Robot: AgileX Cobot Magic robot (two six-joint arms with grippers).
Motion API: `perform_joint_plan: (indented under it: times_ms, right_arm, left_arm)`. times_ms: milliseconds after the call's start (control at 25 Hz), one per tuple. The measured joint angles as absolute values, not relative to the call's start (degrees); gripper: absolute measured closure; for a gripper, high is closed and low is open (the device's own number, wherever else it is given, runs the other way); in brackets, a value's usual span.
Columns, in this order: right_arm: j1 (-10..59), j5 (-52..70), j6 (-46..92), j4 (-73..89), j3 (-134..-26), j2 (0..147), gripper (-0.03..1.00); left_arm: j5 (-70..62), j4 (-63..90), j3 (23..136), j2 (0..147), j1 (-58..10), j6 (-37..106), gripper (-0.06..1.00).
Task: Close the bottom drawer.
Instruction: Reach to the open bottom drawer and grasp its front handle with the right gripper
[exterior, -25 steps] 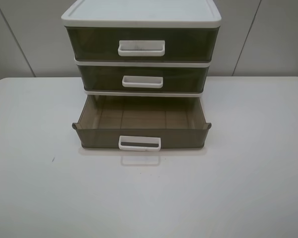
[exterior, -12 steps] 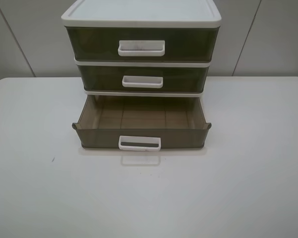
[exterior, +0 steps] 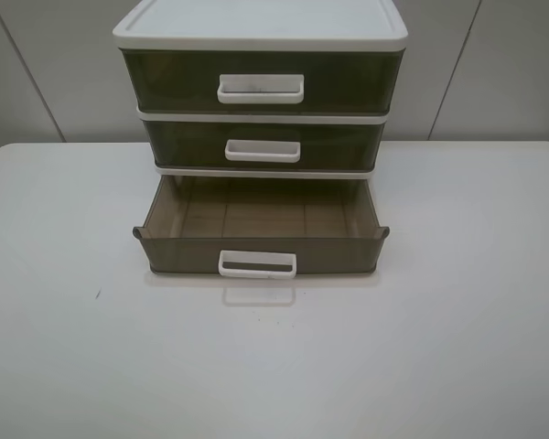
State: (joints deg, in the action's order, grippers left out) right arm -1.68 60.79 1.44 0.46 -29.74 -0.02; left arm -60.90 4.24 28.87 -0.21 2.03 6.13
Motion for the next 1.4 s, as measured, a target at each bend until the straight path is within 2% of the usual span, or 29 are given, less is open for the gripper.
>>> perform_joint_plan:
  times_ms: [480,760,1080,1240,1400]
  right_arm:
    - [-1.7,60.8,1.4,0.8,-29.8,1.5,0.16]
    - [-1.7,57.0,1.4,1.2,-38.2,18.1,0.16]
    - [-1.0,44.1,1.4,9.5,-44.5,37.4,0.16]
    - [7.0,37.3,1.4,10.5,-44.5,46.8,0.16]
    - [21.2,26.3,1.4,10.8,-44.5,56.4,0.16]
  left_arm:
    - [-60.9,4.2,28.9,-0.2,2.0,6.1,0.23]
    - [-60.9,4.2,28.9,-0.2,2.0,6.1,0.23]
    - [-60.9,4.2,28.9,-0.2,2.0,6.1,0.23]
    - [-60.9,4.2,28.9,-0.2,2.0,6.1,0.23]
    - [-60.9,4.2,28.9,-0.2,2.0,6.1,0.23]
